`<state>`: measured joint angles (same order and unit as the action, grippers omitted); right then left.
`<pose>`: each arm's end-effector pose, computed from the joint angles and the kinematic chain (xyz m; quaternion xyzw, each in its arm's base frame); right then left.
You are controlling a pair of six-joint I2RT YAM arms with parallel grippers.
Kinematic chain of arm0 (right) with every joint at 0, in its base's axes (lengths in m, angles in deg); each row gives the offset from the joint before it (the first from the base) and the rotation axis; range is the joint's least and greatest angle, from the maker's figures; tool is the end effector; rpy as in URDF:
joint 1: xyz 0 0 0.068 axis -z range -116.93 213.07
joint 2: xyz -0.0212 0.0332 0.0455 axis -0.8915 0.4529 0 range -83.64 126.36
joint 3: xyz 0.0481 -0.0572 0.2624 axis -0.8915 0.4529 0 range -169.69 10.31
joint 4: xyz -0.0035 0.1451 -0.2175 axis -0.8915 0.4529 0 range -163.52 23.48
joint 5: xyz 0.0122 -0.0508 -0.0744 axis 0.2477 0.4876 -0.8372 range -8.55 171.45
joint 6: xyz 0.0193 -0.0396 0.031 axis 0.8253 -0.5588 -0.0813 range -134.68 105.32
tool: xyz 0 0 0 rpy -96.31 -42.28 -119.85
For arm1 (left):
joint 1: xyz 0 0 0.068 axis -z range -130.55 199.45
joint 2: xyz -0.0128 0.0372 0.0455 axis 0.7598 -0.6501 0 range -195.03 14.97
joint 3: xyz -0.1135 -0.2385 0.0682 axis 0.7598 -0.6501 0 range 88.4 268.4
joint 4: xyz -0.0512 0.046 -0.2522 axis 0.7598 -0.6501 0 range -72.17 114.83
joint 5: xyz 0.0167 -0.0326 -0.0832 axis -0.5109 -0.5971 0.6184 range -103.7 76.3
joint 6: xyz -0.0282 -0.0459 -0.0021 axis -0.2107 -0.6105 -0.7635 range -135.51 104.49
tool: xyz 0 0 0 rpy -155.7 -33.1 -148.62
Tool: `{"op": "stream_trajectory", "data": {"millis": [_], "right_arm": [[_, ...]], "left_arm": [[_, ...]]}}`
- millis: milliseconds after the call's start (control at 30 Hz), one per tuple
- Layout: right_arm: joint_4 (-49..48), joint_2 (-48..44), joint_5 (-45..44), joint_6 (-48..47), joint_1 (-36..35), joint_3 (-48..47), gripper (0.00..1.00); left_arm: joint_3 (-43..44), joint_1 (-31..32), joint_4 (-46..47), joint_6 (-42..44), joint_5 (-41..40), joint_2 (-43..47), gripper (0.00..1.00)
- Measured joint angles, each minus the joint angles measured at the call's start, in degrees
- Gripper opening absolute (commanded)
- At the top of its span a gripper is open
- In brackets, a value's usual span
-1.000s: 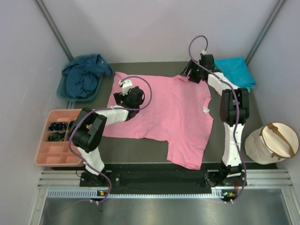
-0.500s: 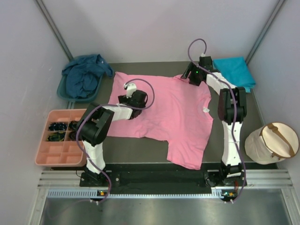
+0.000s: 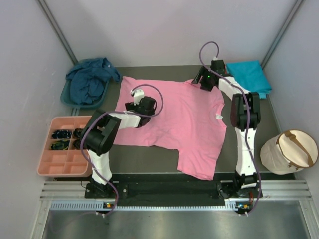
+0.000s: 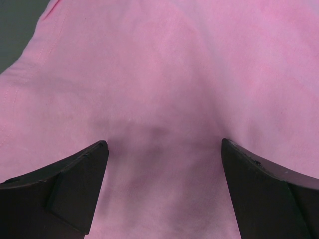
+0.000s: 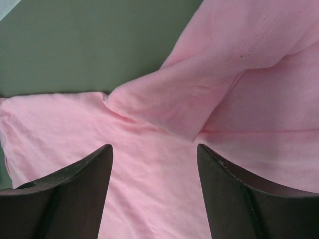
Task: Fold and stack the t-shirts
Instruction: Flatten out the tshirt
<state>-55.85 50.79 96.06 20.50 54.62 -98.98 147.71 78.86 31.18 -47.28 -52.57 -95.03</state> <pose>0.5246 0.0871 0.1787 0.1606 0.8961 0.2557 0.3253 0.3459 -0.1694 0.1389 -0.1470 0.8663 0.0778 0.4710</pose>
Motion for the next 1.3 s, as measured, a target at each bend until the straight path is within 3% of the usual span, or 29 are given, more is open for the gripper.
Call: {"op": "stream_trajectory", "data": {"millis": [733, 967, 1167, 1300], "right_arm": [[2.1, 8.59, -0.35, 2.03, 0.0, -12.85, 0.68], [-0.37, 9.29, 2.21, 3.5, 0.13, -12.98, 0.71], [-33.55, 9.9, 16.85, 16.85, 1.92, -2.27, 0.72], [-56.0, 15.12, 23.39, 31.3, 3.8, -2.29, 0.74]], "left_arm": [[-6.54, 0.09, -0.55, -3.54, 0.02, 5.25, 0.99], [-7.34, 0.13, -1.88, -4.42, 0.02, 6.32, 0.99], [-7.52, 0.13, -2.03, -5.03, 0.04, 6.4, 0.99], [-8.22, 0.13, -2.03, -5.62, 0.04, 6.91, 0.99]]}}
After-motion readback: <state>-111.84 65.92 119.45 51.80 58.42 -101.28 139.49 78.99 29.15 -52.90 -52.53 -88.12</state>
